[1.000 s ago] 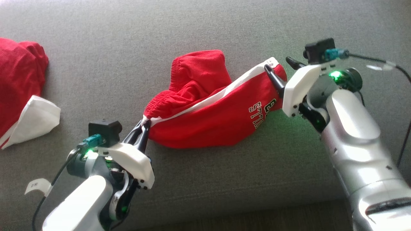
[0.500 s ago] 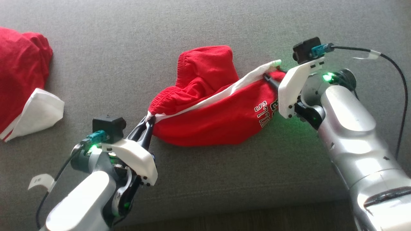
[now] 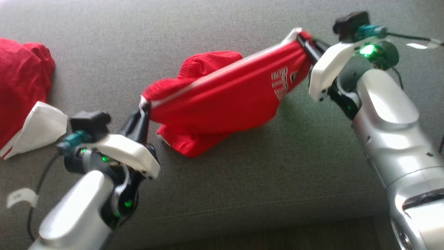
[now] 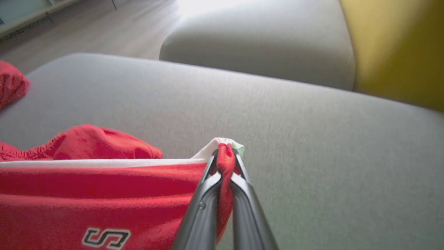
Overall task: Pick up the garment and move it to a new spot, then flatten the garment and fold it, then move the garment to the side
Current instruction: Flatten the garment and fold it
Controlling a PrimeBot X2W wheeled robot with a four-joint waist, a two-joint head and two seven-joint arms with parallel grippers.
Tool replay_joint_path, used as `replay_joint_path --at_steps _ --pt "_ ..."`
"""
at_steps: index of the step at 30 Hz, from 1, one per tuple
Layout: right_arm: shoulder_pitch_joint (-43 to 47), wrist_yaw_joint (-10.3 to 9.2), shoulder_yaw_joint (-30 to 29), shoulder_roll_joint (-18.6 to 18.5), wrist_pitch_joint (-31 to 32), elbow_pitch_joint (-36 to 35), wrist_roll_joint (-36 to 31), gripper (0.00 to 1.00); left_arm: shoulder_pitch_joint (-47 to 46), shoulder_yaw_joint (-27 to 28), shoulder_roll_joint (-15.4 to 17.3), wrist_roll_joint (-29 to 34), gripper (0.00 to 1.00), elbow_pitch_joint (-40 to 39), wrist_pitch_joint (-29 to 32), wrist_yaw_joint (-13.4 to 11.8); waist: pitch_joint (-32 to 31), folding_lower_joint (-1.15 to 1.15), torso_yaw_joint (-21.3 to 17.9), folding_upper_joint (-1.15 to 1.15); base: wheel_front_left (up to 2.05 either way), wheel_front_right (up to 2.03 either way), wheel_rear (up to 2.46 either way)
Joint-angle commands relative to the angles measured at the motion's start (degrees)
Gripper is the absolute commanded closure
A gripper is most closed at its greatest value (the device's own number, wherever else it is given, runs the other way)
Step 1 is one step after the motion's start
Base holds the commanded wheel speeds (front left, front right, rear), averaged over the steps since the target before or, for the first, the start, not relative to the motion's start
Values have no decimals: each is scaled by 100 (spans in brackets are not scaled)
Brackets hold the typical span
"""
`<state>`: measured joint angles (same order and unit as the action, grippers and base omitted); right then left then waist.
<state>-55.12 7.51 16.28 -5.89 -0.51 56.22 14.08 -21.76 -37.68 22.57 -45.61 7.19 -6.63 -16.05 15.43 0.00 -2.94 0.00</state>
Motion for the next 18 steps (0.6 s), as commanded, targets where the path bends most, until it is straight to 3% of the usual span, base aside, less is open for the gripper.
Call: replay_joint_path --at_steps 1,9,18 --pt "-291 -2 -42 20 -166 -261 102 100 -377 423 134 -140 100 -191 -91 54 -81 0 -7 0 0 0 0" --pt "-614 -2 -152 -118 -570 -875 684 100 -1302 1010 123 -750 100 -445 144 420 -418 0 -84 0 0 0 0" --pt "-992 -2 -249 -378 -511 -1299 983 100 -2788 1277 59 -1030 100 -153 686 594 -698 0 -283 0 0 0 0"
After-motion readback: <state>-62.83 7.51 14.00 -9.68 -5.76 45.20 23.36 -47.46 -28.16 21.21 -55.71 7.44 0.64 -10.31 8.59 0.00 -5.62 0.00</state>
